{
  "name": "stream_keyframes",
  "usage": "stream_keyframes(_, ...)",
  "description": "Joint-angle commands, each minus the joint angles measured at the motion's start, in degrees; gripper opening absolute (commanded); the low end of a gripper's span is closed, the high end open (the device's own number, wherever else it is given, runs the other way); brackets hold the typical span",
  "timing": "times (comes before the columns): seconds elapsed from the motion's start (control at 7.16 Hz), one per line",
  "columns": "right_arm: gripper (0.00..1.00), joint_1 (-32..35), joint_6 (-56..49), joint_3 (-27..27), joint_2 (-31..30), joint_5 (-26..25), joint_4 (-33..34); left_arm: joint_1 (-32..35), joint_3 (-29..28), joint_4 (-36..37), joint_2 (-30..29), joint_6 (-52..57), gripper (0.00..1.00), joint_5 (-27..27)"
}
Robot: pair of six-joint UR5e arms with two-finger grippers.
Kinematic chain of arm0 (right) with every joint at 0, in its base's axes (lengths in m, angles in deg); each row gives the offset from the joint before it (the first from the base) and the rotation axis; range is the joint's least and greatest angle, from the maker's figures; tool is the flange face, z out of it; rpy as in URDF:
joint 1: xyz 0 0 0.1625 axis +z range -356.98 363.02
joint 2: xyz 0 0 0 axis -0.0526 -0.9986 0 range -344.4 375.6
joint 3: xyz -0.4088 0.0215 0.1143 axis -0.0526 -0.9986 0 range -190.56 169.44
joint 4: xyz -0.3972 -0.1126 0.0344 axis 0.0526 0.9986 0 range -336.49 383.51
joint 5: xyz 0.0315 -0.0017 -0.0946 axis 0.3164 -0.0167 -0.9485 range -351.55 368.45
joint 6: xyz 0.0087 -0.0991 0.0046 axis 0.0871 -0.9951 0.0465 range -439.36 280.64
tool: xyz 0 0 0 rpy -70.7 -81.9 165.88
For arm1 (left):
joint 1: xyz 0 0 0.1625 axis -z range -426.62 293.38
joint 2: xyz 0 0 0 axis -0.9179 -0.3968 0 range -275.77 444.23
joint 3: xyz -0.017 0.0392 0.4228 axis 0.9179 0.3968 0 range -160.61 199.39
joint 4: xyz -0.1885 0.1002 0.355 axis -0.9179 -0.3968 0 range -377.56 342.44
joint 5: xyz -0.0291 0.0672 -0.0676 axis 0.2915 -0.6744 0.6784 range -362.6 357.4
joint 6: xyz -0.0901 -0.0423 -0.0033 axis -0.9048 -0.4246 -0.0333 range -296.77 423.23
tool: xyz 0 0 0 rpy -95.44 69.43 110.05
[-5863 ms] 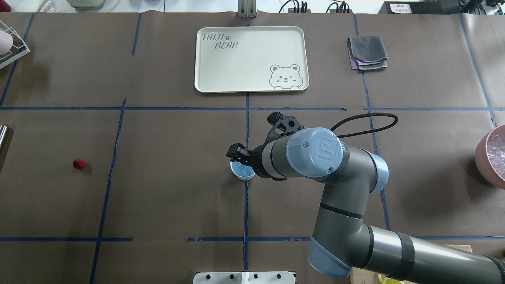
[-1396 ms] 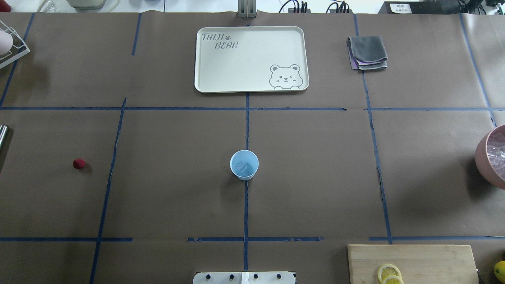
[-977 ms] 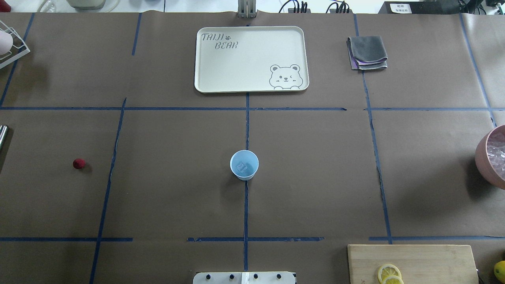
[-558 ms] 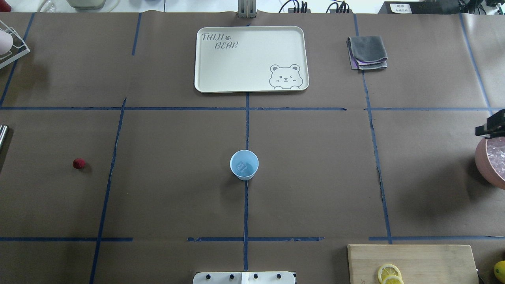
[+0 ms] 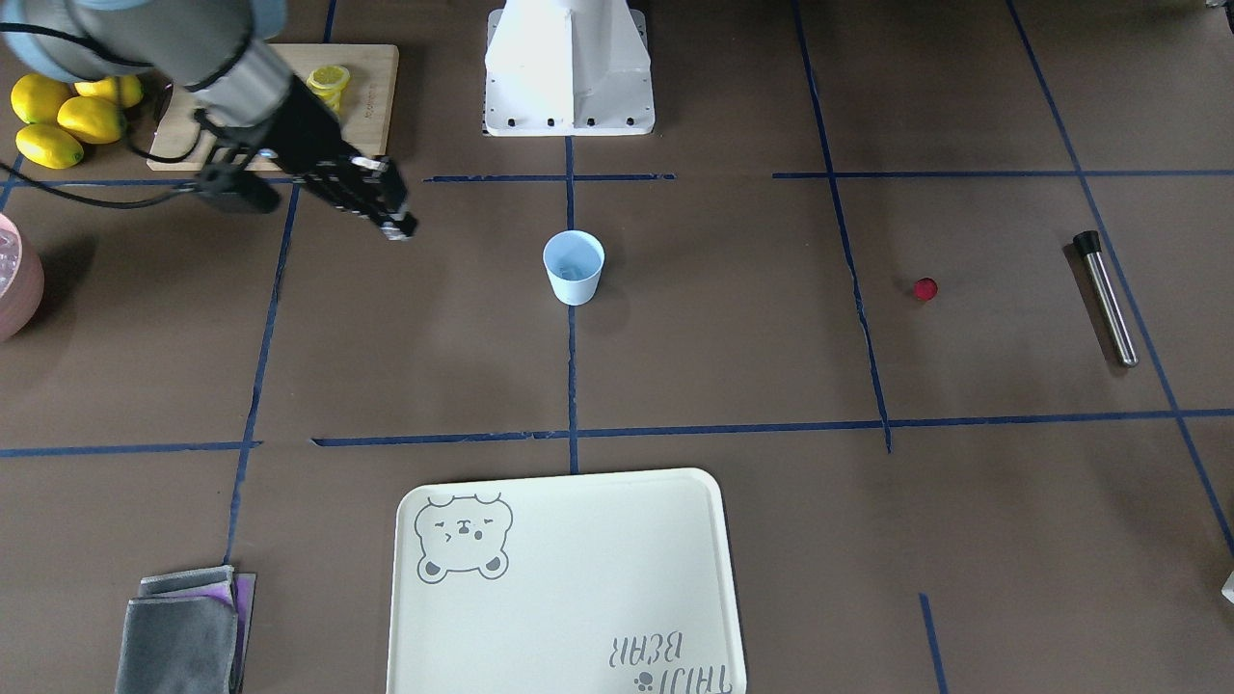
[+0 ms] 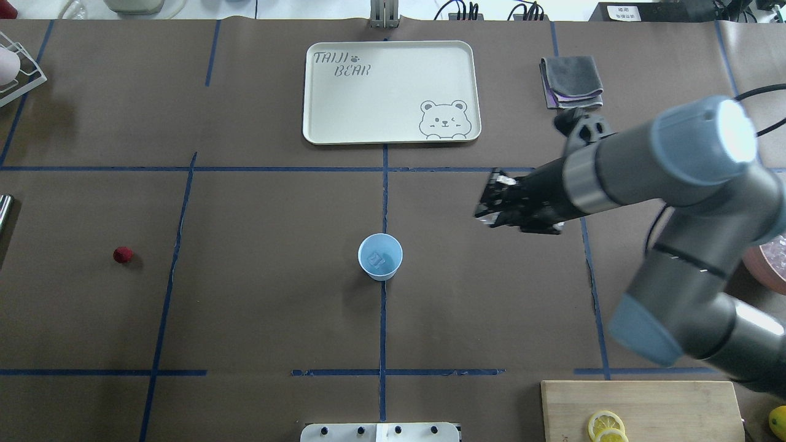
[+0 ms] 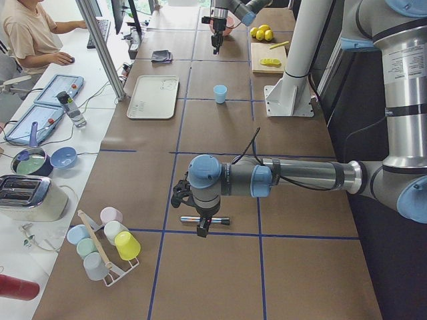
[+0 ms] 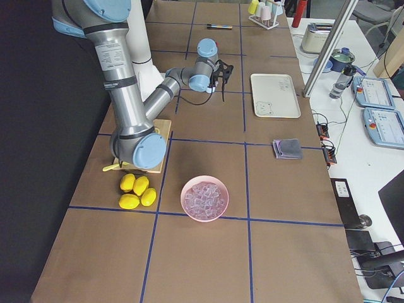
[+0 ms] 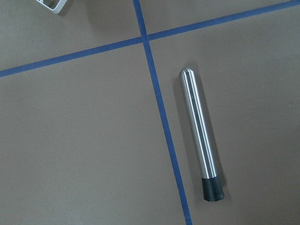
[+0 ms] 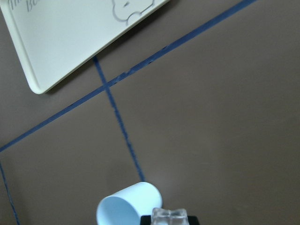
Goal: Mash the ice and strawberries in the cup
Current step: 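Carry the ice cube with the right gripper over the light-blue cup, then open the right gripper to drop the ice cube into the cup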
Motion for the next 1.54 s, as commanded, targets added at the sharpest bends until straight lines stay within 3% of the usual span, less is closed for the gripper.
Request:
stream_keyframes(0.0,0.01,-10.93,6.68,-11.98,15.62,-14.04,4.22,0.0,-0.1,0.0,0.07,0.0,1.0,-0.01)
stream_keyframes(0.7,0.02,-11.23,6.26,-14.33,14.54,-14.7,4.66,0.0,-0.02,0.0,0.07,0.09,1.0,0.26)
stream_keyframes(0.84,0.09,-11.41,6.17,-14.24,14.18,-14.7,4.66,0.0,-0.02,0.0,0.07,0.09,1.0,0.26)
stream_keyframes(1.12,0.88,-11.41,6.17,-14.32,14.26,-14.7,4.75,0.0,-0.02,0.0,0.07,0.0,1.0,0.26)
stream_keyframes(1.26,1.0,-11.49,6.26,-14.15,14.0,-14.79,4.84,0.0,-0.02,0.0,0.07,0.09,1.0,0.26)
stream_keyframes(1.4,1.0,-11.5,6.17,-13.97,14.17,-14.79,4.84,-0.09,-0.02,-0.09,0.07,0.09,1.0,0.26)
